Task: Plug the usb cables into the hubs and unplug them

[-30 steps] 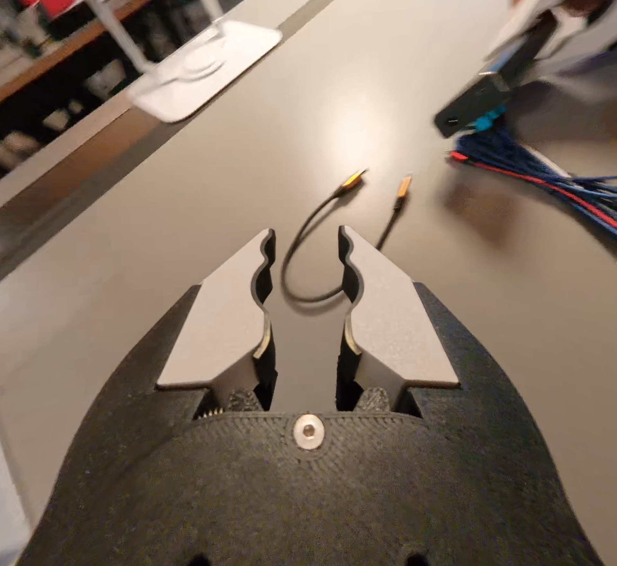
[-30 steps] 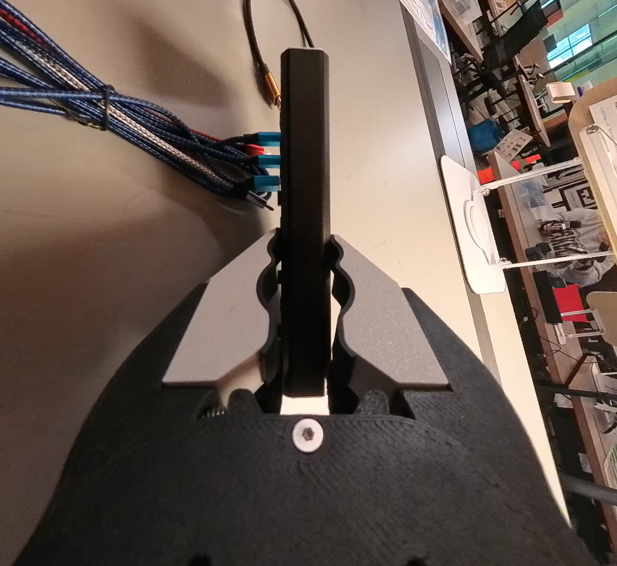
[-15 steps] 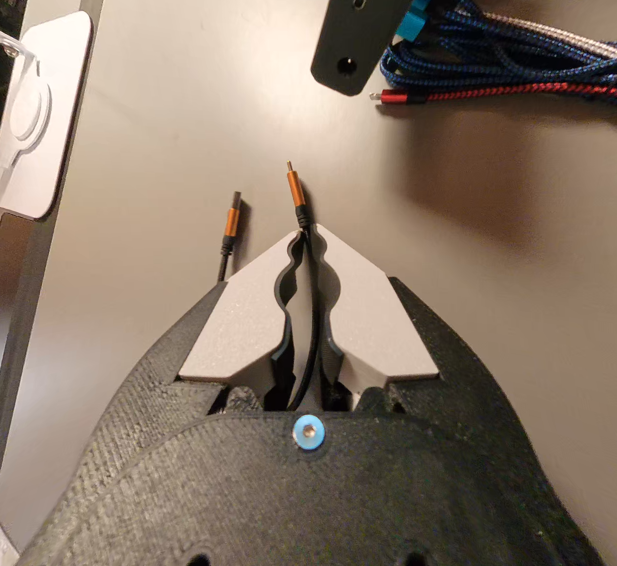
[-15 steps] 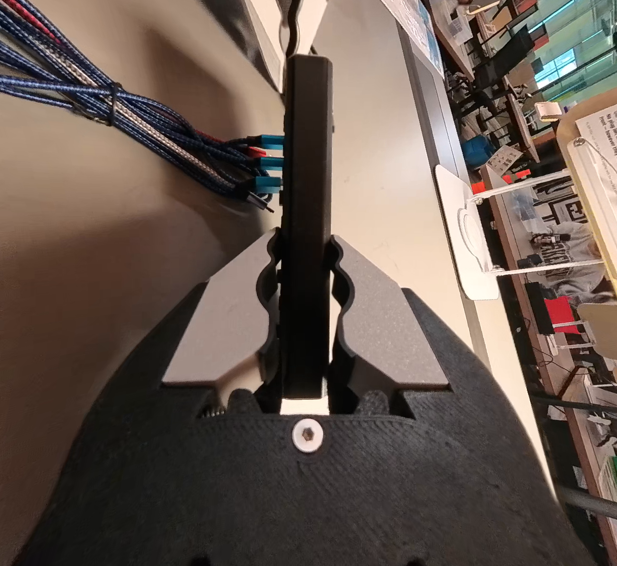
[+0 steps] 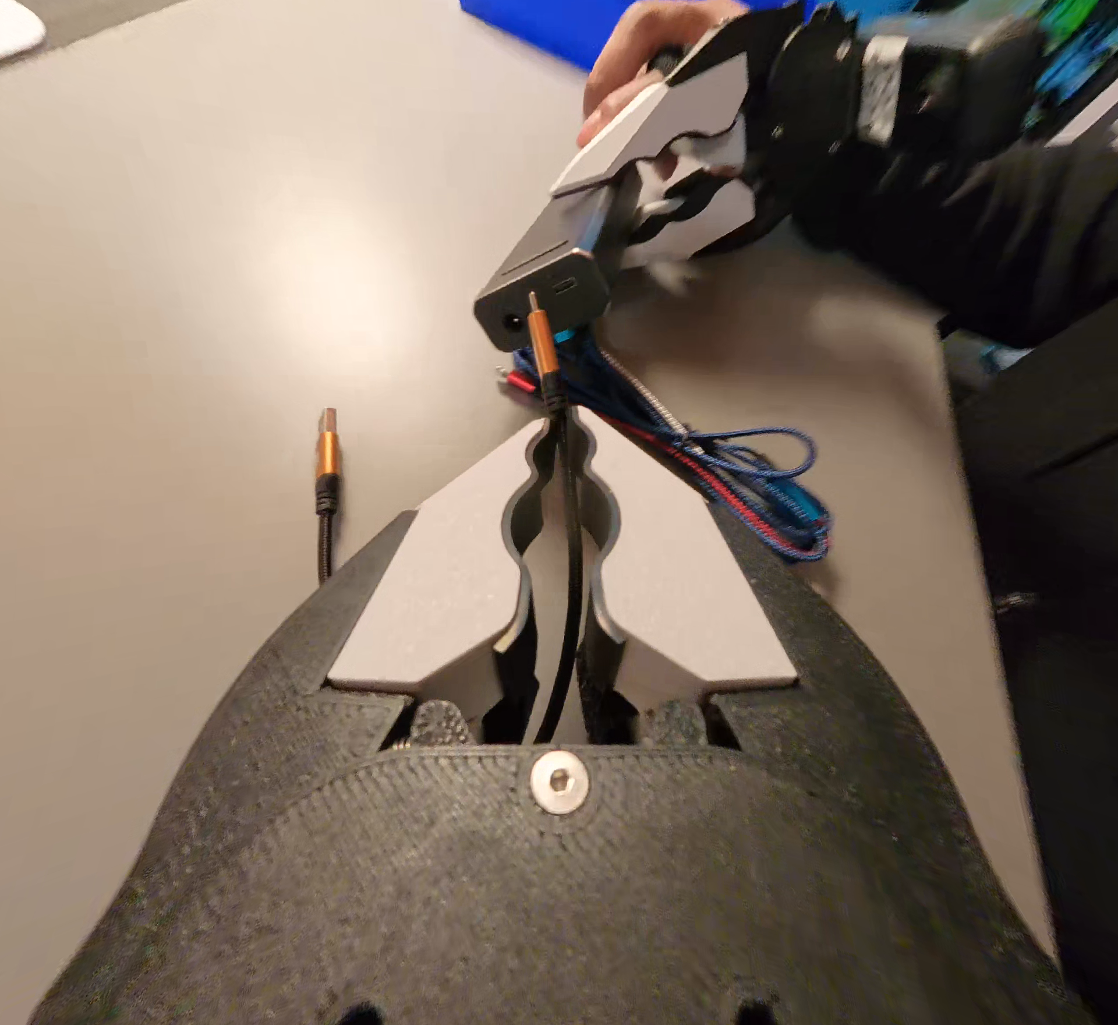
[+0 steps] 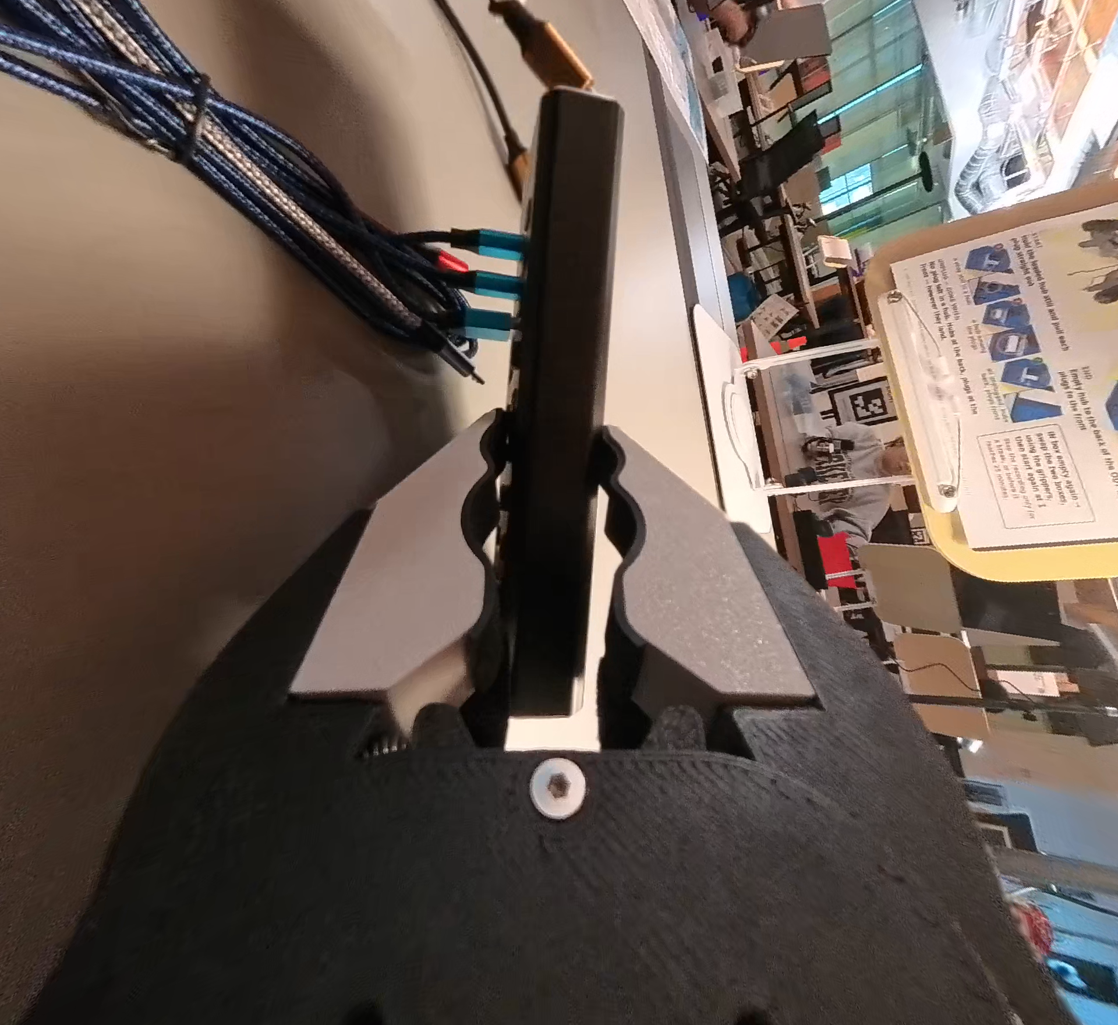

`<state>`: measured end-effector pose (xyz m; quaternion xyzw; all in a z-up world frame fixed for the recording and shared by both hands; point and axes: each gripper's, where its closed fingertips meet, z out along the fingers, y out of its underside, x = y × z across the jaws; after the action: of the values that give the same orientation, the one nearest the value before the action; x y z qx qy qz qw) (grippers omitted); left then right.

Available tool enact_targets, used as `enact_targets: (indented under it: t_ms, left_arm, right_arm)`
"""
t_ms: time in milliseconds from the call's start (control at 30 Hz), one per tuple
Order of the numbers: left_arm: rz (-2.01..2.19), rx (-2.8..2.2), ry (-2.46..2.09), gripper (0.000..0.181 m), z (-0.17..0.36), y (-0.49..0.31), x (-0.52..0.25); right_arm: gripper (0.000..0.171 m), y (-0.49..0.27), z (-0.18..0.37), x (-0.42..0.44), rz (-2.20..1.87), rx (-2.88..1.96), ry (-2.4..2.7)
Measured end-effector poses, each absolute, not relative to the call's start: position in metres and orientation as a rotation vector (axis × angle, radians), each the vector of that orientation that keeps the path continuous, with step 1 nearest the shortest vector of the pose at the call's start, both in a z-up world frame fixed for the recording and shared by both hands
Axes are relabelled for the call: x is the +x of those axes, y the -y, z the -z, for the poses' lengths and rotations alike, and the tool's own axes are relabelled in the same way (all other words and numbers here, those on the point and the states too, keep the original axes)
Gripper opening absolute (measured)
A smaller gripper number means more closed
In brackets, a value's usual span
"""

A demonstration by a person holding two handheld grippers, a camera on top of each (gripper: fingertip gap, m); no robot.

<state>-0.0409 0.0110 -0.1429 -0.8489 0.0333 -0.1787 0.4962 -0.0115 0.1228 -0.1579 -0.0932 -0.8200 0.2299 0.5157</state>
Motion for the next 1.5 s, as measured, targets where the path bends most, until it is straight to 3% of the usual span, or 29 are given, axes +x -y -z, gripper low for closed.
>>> enact_targets:
  t_ms: [33, 200, 567, 1067, 1133, 1167, 1233, 1500]
  left_arm:
    - [0.494, -2.042, -0.051, 0.007, 0.142, -0.011, -0.038]
    - [0.673, -1.977, 0.07, 0.006, 0.141, -0.012, -0.035]
    - [0.822, -1.878, 0.195, 0.007, 0.128, -0.011, -0.038]
    - [1.102, -1.727, 0.311, 0.0, 0.103, -0.022, -0.003]
    - [1.107, -1.733, 0.289, 0.0, 0.1, -0.022, 0.004]
    - [1.112, -1.735, 0.279, 0.006, 0.099, -0.022, 0.008]
    - [1.101, -1.739, 0.267, 0.001, 0.097, -0.022, 0.011]
    - [0.757, -1.706, -0.029, 0.015, 0.065, -0.01, -0.006]
  right_arm:
    - [0.03, -0.123, 0.158, -0.011, -0.546, -0.224, 1.97]
    - [0.037, -0.123, 0.161, -0.01, -0.498, -0.214, 1.994]
    - [0.035, -0.12, 0.133, -0.008, -0.541, -0.225, 1.895]
    - [0.043, -0.05, 0.098, -0.025, -0.221, 0.189, 1.474]
    - [0.04, -0.045, 0.096, -0.027, -0.207, 0.205, 1.455]
    - [0.033, -0.042, 0.095, -0.027, -0.211, 0.212, 1.444]
    - [0.012, -0.04, 0.087, -0.025, -0.236, 0.202, 1.408]
    - [0.005, -0.04, 0.088, -0.022, -0.521, 0.024, 1.567]
